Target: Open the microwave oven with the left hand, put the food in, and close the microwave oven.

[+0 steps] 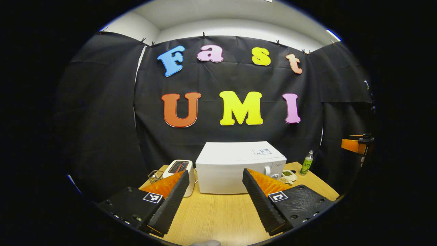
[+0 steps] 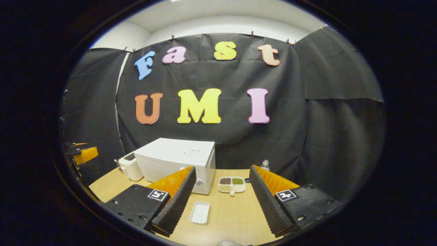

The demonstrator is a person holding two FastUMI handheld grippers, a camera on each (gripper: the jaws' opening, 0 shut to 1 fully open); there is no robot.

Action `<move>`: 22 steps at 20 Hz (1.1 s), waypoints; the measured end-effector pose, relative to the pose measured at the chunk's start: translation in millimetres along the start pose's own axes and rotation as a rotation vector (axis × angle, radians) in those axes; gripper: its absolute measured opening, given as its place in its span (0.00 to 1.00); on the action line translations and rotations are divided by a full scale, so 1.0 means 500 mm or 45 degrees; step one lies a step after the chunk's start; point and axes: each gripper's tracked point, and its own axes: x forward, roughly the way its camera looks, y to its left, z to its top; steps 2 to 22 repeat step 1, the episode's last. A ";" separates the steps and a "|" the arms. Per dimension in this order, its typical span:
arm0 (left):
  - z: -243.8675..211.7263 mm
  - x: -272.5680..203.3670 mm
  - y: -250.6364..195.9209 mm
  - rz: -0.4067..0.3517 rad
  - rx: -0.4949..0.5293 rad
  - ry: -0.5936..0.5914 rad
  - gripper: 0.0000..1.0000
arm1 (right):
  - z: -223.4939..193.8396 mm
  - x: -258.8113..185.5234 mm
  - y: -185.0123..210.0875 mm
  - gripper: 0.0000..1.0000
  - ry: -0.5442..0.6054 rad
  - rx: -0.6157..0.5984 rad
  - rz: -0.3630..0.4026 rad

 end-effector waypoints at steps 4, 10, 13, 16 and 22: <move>0.001 -0.001 -0.002 -0.004 0.001 -0.002 0.96 | 0.002 0.001 0.003 0.94 -0.004 -0.001 0.003; 0.001 -0.001 -0.002 -0.004 0.001 -0.002 0.96 | 0.002 0.001 0.003 0.94 -0.004 -0.001 0.003; 0.001 -0.001 -0.002 -0.004 0.001 -0.002 0.96 | 0.002 0.001 0.003 0.94 -0.004 -0.001 0.003; 0.001 -0.001 -0.002 -0.004 0.001 -0.002 0.96 | 0.002 0.001 0.003 0.94 -0.004 -0.001 0.003; 0.001 -0.001 -0.002 -0.004 0.001 -0.002 0.96 | 0.002 0.001 0.003 0.94 -0.004 -0.001 0.003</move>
